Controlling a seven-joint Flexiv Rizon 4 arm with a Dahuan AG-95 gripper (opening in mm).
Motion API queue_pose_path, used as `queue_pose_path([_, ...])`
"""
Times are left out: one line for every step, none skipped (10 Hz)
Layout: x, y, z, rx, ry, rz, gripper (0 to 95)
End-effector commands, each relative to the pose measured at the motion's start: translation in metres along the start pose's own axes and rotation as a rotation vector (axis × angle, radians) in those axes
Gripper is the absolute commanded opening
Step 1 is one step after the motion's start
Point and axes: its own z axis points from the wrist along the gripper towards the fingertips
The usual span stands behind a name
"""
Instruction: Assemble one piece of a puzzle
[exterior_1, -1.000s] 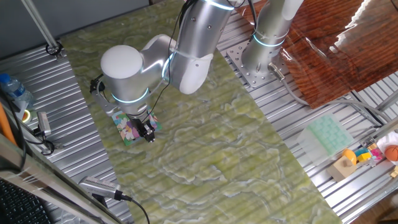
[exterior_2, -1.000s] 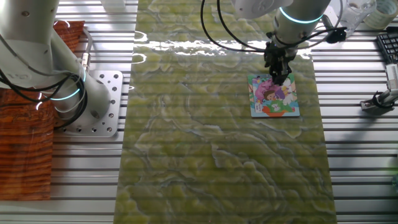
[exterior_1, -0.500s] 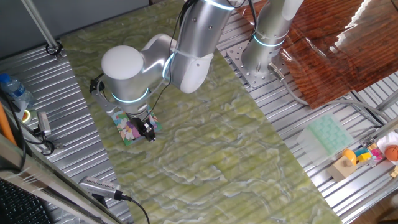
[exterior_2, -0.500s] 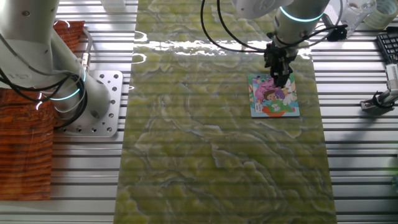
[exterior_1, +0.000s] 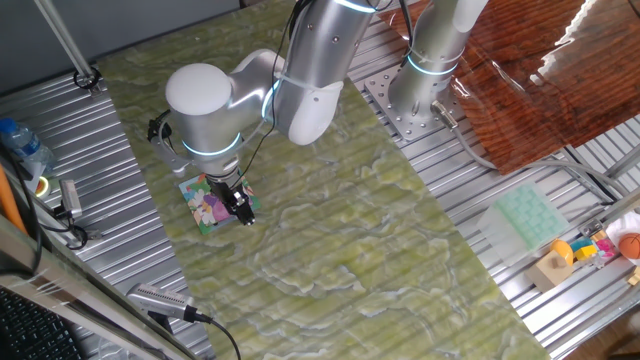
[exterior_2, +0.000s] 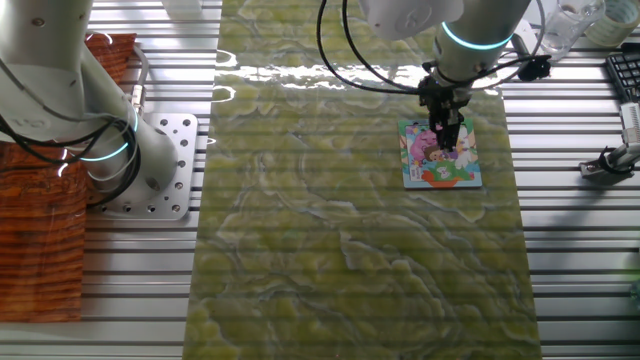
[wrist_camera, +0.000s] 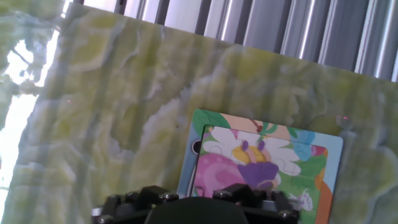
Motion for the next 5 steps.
queue_pose_path([-0.0004, 0.0013, 0.0008, 0.001, 0.003, 0.006, 95.0])
queue_pose_path([0.0001, 0.0018, 0.0012, 0.000, 0.003, 0.007, 95.0])
queue_pose_path([0.0002, 0.0023, 0.0014, -0.002, 0.002, 0.006, 95.0])
queue_pose_path([0.0004, 0.0038, 0.0018, -0.003, 0.001, 0.011, 95.0])
queue_pose_path([0.0006, 0.0048, 0.0022, -0.003, 0.003, 0.013, 76.0])
